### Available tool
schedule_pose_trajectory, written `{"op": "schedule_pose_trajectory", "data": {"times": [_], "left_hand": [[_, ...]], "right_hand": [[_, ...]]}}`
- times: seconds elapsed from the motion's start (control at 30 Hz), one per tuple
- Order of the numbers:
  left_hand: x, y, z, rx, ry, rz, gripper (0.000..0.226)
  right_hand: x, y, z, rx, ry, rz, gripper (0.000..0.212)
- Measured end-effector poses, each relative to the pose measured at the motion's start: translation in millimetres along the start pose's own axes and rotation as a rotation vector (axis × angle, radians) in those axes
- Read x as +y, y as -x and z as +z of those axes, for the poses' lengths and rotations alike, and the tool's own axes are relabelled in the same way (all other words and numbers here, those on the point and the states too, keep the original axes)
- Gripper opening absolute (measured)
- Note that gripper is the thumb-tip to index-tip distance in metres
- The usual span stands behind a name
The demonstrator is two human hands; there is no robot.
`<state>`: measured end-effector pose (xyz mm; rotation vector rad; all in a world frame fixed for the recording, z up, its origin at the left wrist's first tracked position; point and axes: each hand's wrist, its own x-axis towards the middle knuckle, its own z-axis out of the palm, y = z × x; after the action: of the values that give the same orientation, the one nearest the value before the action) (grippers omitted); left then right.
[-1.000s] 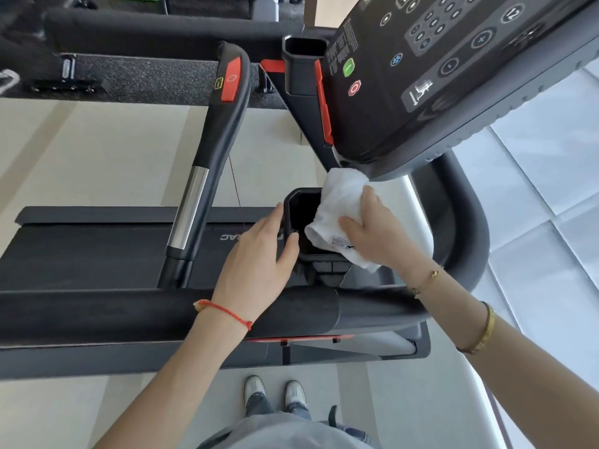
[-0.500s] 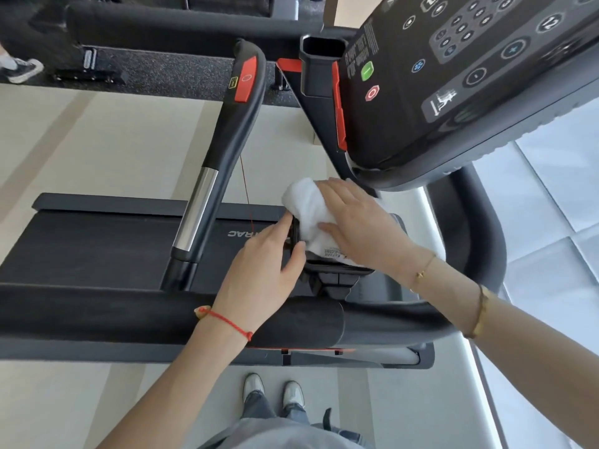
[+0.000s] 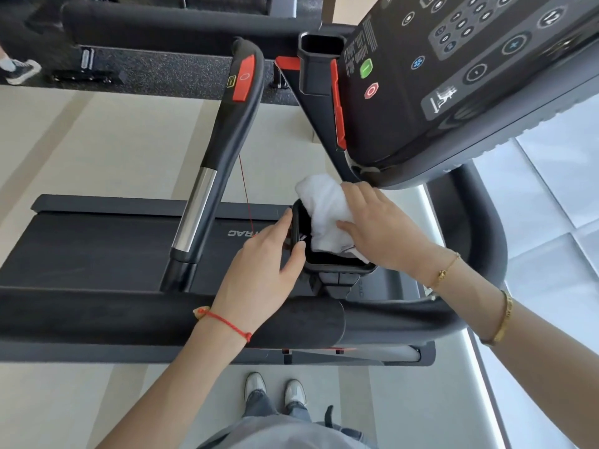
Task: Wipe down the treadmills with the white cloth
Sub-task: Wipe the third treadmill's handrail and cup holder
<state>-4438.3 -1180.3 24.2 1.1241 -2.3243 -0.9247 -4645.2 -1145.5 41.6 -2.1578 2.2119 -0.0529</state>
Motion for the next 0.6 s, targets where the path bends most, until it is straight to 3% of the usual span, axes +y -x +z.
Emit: {"op": "schedule_pose_trajectory", "data": {"times": [0.2,0.43,0.5,0.6], "left_hand": [[1,0,1,0.048,-0.013,0.017,0.049],[-2,0,2,0.042,-0.009,0.025,0.048],[-2,-1,1,0.040,0.004,0.026,0.052],[-3,-1,2,0.050,0.020,0.042,0.053]], "right_hand": [[-11,-28,-6,-0.026,0.082,-0.130,0.045],[-7,-14,1,0.030,0.069,-0.084,0.050],[-6,-4,2,0.050,-0.008,-0.042,0.055],[-10,15,0,0.092,-0.322,0.143,0.059]]}}
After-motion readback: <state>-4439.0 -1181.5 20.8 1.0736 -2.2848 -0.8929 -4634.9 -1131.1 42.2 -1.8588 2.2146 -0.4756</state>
